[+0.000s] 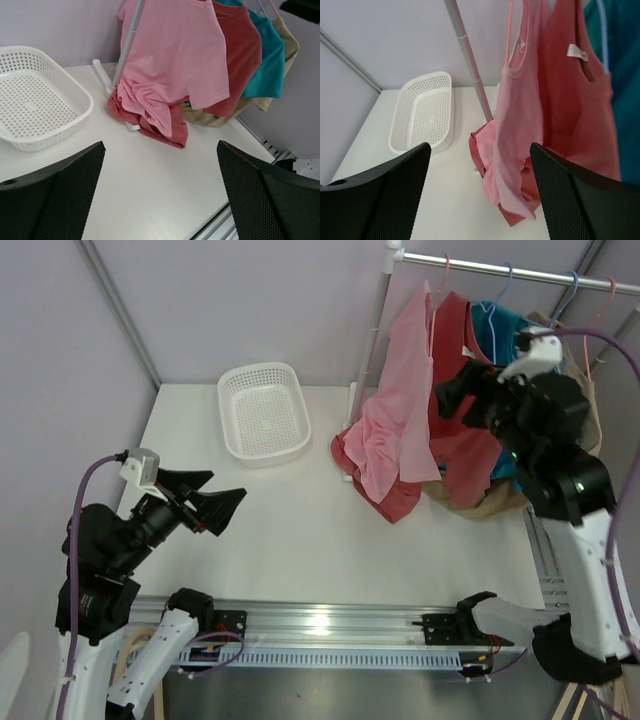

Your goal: Remove the t-shirt from the hanger

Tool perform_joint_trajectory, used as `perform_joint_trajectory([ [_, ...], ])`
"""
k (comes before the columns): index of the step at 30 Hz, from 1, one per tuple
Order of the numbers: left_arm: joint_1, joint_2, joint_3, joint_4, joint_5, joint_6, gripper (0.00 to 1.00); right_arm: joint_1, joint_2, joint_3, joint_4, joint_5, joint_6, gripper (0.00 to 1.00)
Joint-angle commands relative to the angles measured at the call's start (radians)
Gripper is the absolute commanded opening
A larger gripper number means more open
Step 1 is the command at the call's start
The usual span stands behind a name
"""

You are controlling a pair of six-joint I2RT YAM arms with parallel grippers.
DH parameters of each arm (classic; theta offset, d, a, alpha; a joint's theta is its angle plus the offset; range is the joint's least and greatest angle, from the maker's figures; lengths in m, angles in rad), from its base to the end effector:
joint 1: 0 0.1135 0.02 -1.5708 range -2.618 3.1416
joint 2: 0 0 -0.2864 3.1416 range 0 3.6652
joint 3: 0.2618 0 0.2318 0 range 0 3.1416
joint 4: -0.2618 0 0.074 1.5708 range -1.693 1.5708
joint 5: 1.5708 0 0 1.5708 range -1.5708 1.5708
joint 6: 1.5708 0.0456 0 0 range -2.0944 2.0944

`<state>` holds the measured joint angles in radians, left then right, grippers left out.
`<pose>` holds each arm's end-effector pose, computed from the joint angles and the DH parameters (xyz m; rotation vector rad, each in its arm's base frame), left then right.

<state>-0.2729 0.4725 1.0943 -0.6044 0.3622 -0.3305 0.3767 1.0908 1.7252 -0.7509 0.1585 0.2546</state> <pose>0.0232 -0.0233 0.4251 0.2484 1.5852 -0.7527 0.1428 0.0488 0.5347 0.0161 1.6972 0.3398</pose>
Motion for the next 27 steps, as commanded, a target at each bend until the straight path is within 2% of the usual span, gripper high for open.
perform_joint_trajectory([
  [1, -0.005, 0.069, 0.051, 0.031, -0.003, 0.044, 0.99, 0.004, 0.156, 0.068, 0.016, -0.053, -0.046, 0.85],
  [5, -0.005, 0.152, 0.119, 0.005, -0.02, 0.053, 0.99, 0.002, 0.32, 0.192, 0.07, -0.024, -0.061, 0.84],
  [9, -0.005, 0.152, 0.125, 0.026, -0.022, 0.038, 0.99, 0.001, 0.441, 0.258, 0.139, 0.007, -0.08, 0.85],
  [14, -0.005, 0.124, 0.079, 0.054, -0.046, 0.042, 1.0, 0.001, 0.501, 0.28, 0.243, 0.087, -0.116, 0.85],
  [21, -0.005, 0.117, 0.07, 0.043, -0.063, 0.065, 1.0, -0.001, 0.626, 0.419, 0.252, 0.156, -0.186, 0.83],
  [24, -0.005, 0.114, 0.064, 0.045, -0.063, 0.067, 1.0, -0.002, 0.684, 0.476, 0.271, 0.196, -0.224, 0.81],
  [27, -0.005, 0.114, 0.058, 0.049, -0.063, 0.068, 1.0, -0.015, 0.75, 0.557, 0.262, 0.22, -0.241, 0.73],
])
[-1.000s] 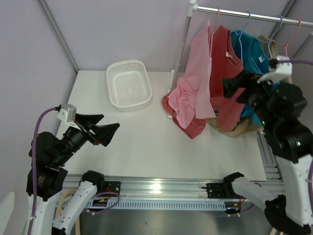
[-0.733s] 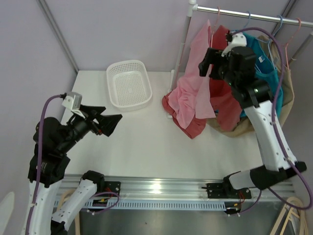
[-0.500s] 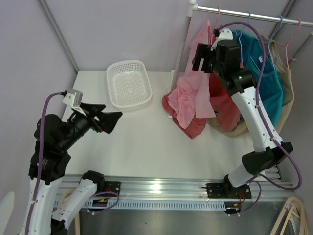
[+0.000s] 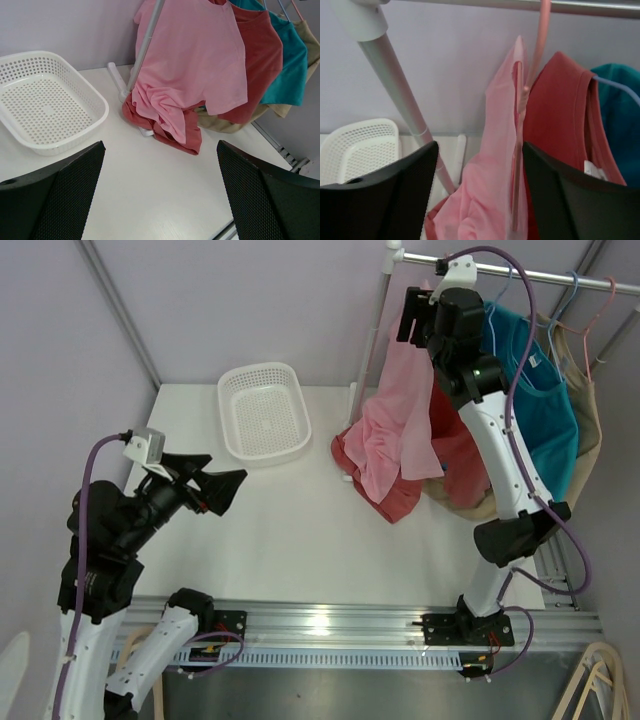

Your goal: Remove the t-shirt from the hanger

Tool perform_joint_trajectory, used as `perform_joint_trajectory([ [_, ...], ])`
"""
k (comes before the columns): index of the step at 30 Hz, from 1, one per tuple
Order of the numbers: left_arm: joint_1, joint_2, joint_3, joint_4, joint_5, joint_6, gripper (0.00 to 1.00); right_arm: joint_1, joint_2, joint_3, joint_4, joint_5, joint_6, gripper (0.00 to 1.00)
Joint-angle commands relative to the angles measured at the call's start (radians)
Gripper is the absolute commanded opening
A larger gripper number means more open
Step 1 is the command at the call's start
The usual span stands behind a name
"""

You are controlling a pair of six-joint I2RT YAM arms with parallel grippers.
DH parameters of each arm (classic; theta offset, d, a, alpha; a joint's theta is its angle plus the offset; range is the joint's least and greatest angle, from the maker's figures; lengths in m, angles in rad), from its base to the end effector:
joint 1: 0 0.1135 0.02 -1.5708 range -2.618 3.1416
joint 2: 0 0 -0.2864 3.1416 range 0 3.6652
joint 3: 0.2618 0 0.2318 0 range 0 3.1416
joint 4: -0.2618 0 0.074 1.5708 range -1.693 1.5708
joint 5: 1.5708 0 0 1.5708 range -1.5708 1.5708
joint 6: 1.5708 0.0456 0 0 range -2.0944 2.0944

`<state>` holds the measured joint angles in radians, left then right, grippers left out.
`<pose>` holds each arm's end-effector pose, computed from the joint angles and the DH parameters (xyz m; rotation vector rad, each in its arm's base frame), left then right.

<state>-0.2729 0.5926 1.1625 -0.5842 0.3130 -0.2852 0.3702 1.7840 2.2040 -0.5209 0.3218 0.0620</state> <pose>0.0501 -0.0286 0.4431 0.2401 1.6085 -0.6801 0.3569 0.1230 0.5277 -0.0141 1.6668 0.0582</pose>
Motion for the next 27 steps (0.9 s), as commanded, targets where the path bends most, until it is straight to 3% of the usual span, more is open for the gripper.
perform_joint_trajectory([
  [1, -0.003, -0.007, -0.009, 0.03, -0.015, 0.023, 1.0, -0.016, 0.07, 0.097, 0.029, 0.059, -0.05, 0.73],
  [2, -0.005, -0.007, -0.012, 0.03, -0.015, 0.024, 0.99, -0.017, 0.081, 0.126, 0.03, 0.059, -0.051, 0.6],
  [4, -0.005, -0.008, -0.015, 0.034, -0.012, 0.026, 0.99, -0.017, 0.107, 0.146, 0.039, 0.069, -0.057, 0.55],
  [6, -0.005, -0.008, -0.017, 0.035, -0.012, 0.03, 1.0, -0.017, 0.129, 0.175, 0.053, 0.086, -0.059, 0.61],
  [15, -0.005, -0.004, -0.021, 0.038, -0.014, 0.038, 0.99, -0.024, 0.203, 0.264, 0.085, 0.126, -0.12, 0.6],
  [16, -0.005, -0.005, -0.026, 0.04, -0.012, 0.038, 0.99, -0.024, 0.204, 0.263, 0.09, 0.129, -0.123, 0.45],
  [18, -0.005, -0.008, -0.032, 0.041, -0.011, 0.038, 1.0, -0.028, 0.213, 0.266, 0.098, 0.135, -0.122, 0.37],
  [22, -0.005, -0.011, -0.038, 0.04, -0.02, 0.04, 0.99, -0.045, 0.222, 0.267, 0.093, 0.12, -0.107, 0.5],
  [24, -0.005, -0.011, -0.041, 0.037, -0.018, 0.04, 1.0, -0.048, 0.226, 0.267, 0.093, 0.118, -0.097, 0.39],
  [25, -0.005, -0.011, -0.04, 0.038, -0.02, 0.04, 0.99, -0.05, 0.227, 0.267, 0.091, 0.117, -0.096, 0.22],
  [27, -0.005, -0.011, -0.041, 0.038, -0.02, 0.04, 1.0, -0.053, 0.227, 0.267, 0.093, 0.115, -0.094, 0.13],
])
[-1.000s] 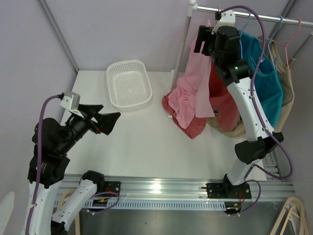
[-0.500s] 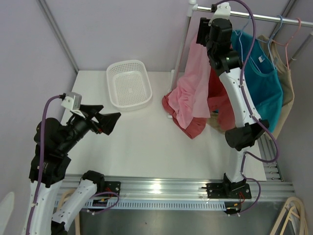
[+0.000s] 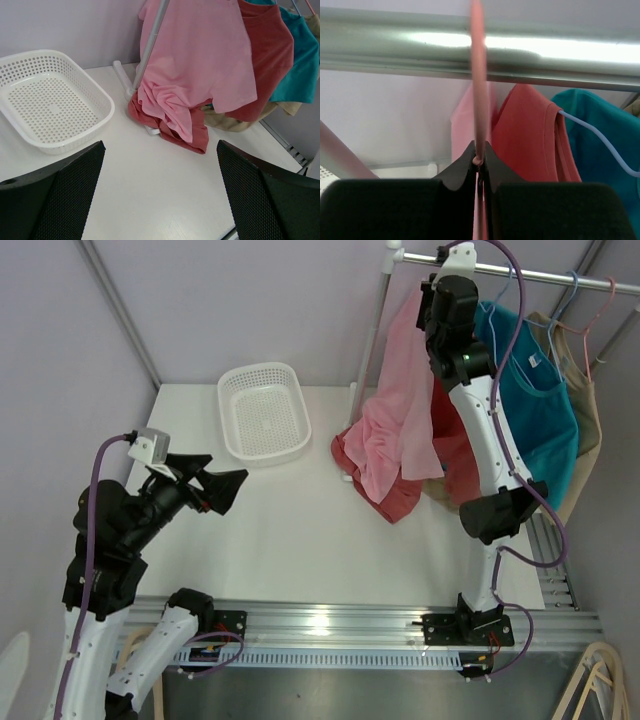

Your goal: Remove the t-shirt from the hanger

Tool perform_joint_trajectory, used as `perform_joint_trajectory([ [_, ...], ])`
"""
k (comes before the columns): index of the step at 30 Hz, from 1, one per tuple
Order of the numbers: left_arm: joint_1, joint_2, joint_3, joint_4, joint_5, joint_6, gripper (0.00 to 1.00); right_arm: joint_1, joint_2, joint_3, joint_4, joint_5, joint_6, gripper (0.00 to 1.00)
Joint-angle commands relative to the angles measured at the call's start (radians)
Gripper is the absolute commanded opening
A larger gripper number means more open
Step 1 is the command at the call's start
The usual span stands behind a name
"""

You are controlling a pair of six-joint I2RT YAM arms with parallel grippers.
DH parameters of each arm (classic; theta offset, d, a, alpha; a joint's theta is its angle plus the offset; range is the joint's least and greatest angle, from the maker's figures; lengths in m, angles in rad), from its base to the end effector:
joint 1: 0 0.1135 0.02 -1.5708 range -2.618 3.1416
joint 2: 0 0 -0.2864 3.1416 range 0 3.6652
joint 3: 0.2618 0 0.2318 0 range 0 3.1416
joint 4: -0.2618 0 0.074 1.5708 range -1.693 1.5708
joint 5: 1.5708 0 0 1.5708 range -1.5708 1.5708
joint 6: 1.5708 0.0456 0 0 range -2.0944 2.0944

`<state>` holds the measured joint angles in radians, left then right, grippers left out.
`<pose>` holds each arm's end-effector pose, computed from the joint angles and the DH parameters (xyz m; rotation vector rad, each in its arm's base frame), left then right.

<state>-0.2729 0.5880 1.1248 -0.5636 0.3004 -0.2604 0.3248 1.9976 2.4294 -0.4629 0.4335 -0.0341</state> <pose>0.0551 -0.0294 0.4353 0.2485 1.6163 -0.6512 0.4156 0.1197 0.5188 0.0494 1.5996 -0.1213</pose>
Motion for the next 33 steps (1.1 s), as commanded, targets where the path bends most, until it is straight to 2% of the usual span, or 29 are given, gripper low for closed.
perform_joint_trajectory([
  [1, -0.005, -0.01, -0.003, 0.016, -0.007, 0.015, 1.0, -0.007, 0.015, 0.043, 0.038, 0.007, 0.003, 0.05],
  [4, -0.005, -0.013, -0.005, 0.013, -0.01, 0.016, 0.99, -0.012, 0.013, 0.045, 0.052, 0.004, -0.001, 0.0],
  [18, -0.005, -0.014, 0.004, 0.024, 0.002, 0.015, 1.0, -0.006, -0.048, 0.1, 0.124, -0.018, -0.075, 0.0],
  [24, -0.006, -0.011, 0.001, 0.041, 0.014, 0.01, 0.99, 0.025, -0.123, 0.059, 0.115, 0.03, -0.09, 0.0],
  [25, -0.011, -0.013, -0.005, 0.048, 0.016, 0.01, 0.99, 0.054, -0.141, 0.04, 0.121, 0.081, -0.102, 0.0],
  [28, -0.061, -0.023, 0.006, 0.06, -0.026, 0.033, 0.99, 0.12, -0.23, -0.07, 0.159, 0.18, -0.118, 0.0],
  [31, -0.187, -0.051, 0.019, 0.065, -0.135, 0.068, 0.99, 0.167, -0.318, -0.165, 0.175, 0.235, -0.106, 0.0],
  [33, -0.213, -0.045, 0.038, 0.064, -0.156, 0.081, 1.0, 0.201, -0.359, -0.199, 0.146, 0.28, -0.069, 0.0],
])
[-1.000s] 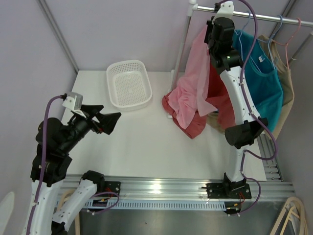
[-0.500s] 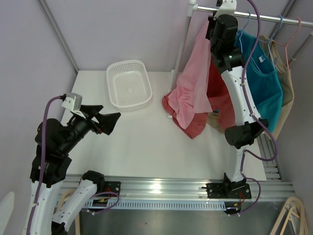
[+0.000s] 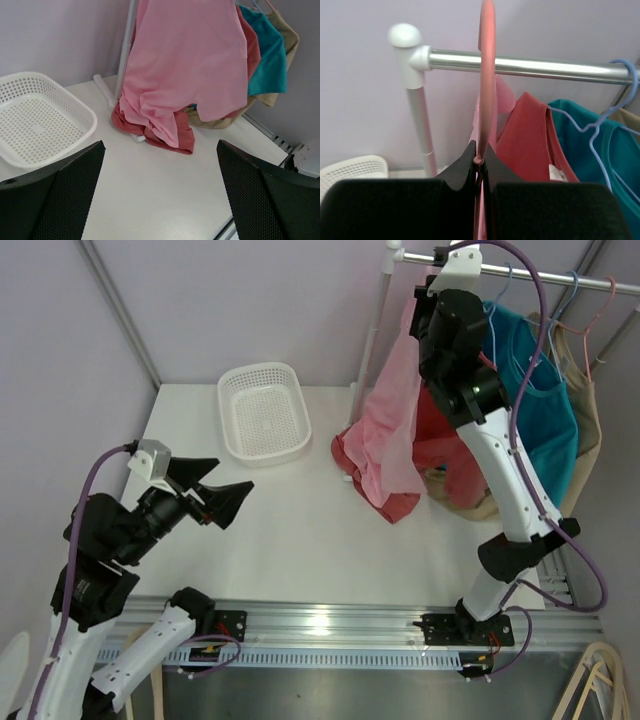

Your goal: Remove the t-shirt from the hanger

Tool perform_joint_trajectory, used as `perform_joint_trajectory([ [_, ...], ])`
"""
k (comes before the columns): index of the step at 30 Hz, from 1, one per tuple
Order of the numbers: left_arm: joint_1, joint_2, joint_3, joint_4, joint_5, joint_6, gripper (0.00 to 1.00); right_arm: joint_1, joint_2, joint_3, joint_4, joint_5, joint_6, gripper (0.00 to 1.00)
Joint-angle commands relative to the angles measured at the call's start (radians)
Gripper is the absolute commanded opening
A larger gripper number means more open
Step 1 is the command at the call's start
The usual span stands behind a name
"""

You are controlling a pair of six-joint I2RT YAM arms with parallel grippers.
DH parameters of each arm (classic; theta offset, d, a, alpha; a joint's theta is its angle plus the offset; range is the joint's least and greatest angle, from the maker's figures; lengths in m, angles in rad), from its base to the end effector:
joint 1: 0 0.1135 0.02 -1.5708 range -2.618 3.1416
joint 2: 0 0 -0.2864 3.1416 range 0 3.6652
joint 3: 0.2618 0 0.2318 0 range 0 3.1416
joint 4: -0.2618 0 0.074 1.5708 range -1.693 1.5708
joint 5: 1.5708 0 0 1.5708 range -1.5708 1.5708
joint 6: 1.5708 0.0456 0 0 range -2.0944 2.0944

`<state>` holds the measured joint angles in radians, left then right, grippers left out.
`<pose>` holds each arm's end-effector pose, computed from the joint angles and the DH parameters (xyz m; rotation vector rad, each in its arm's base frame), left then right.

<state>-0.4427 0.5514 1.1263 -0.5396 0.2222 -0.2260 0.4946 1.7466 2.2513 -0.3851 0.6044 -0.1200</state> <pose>0.0406 -0.0304 0.4398 0.3497 1.5392 -0.6983 0.3184 0.1423 0.5696 0.0452 1.4732 -0.1340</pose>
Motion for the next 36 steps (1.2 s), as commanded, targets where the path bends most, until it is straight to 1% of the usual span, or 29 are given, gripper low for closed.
perform_joint_trajectory([
  [1, -0.054, -0.001, 0.053, 0.036, -0.075, 0.048, 0.99, 0.041, -0.117, -0.025, 0.051, 0.119, 0.038, 0.0],
  [2, -0.059, 0.011, 0.072, 0.03, -0.067, 0.048, 0.99, 0.064, -0.127, -0.032, 0.02, 0.156, 0.081, 0.0],
  [4, -0.068, 0.059, 0.11, 0.038, -0.029, 0.05, 1.0, 0.09, -0.145, -0.061, 0.002, 0.207, 0.112, 0.0],
  [5, -0.071, 0.08, 0.115, 0.061, -0.015, 0.048, 1.0, 0.107, -0.147, -0.064, -0.036, 0.237, 0.129, 0.0],
  [6, -0.076, 0.102, 0.125, 0.07, 0.002, 0.048, 1.0, 0.114, -0.145, -0.061, -0.053, 0.248, 0.188, 0.0],
  [7, -0.092, 0.154, 0.136, 0.079, 0.028, 0.053, 1.0, 0.122, -0.139, -0.061, -0.066, 0.262, 0.207, 0.0],
  [8, -0.111, 0.182, 0.174, 0.089, 0.023, 0.06, 1.0, 0.13, -0.13, -0.053, -0.095, 0.28, 0.23, 0.0],
  [9, -0.132, 0.214, 0.191, 0.089, 0.005, 0.083, 1.0, 0.146, -0.121, -0.045, -0.098, 0.314, 0.261, 0.0],
  [10, -0.201, 0.282, 0.24, 0.079, -0.027, 0.108, 0.99, 0.154, -0.092, -0.009, -0.112, 0.324, 0.272, 0.0],
  [11, -0.244, 0.318, 0.286, 0.072, -0.111, 0.132, 0.99, 0.166, -0.069, 0.031, -0.139, 0.349, 0.289, 0.0],
  [12, -0.286, 0.353, 0.332, 0.067, -0.16, 0.195, 1.0, 0.197, -0.044, 0.066, -0.174, 0.389, 0.301, 0.0],
  [13, -0.371, 0.39, 0.352, 0.069, -0.206, 0.223, 0.99, 0.214, -0.023, 0.097, -0.178, 0.447, 0.292, 0.0],
  [14, -0.41, 0.459, 0.39, 0.075, -0.284, 0.262, 0.99, 0.228, 0.019, 0.163, -0.196, 0.471, 0.293, 0.0],
  [15, -0.442, 0.493, 0.429, 0.078, -0.309, 0.313, 0.99, 0.242, 0.037, 0.195, -0.202, 0.485, 0.295, 0.0],
  [16, -0.491, 0.522, 0.444, 0.092, -0.329, 0.333, 0.99, 0.266, 0.051, 0.22, -0.207, 0.512, 0.299, 0.0],
  [17, -0.507, 0.559, 0.449, 0.11, -0.339, 0.349, 0.99, 0.275, 0.069, 0.249, -0.201, 0.523, 0.299, 0.0],
  [19, -0.546, 0.574, 0.422, 0.179, -0.346, 0.398, 0.99, 0.288, 0.073, 0.254, -0.187, 0.523, 0.296, 0.0],
  [22, -0.567, 0.556, 0.313, 0.288, -0.336, 0.424, 0.99, 0.288, 0.073, 0.26, -0.186, 0.505, 0.303, 0.0],
  [23, -0.567, 0.553, 0.279, 0.302, -0.337, 0.425, 1.0, 0.288, 0.073, 0.261, -0.186, 0.488, 0.301, 0.0],
  [31, -0.599, 0.601, 0.224, 0.311, -0.411, 0.445, 0.98, 0.288, 0.06, 0.277, -0.178, 0.462, 0.289, 0.0],
  [36, -0.61, 0.63, 0.211, 0.325, -0.409, 0.447, 0.97, 0.288, 0.054, 0.28, -0.178, 0.451, 0.289, 0.0],
])
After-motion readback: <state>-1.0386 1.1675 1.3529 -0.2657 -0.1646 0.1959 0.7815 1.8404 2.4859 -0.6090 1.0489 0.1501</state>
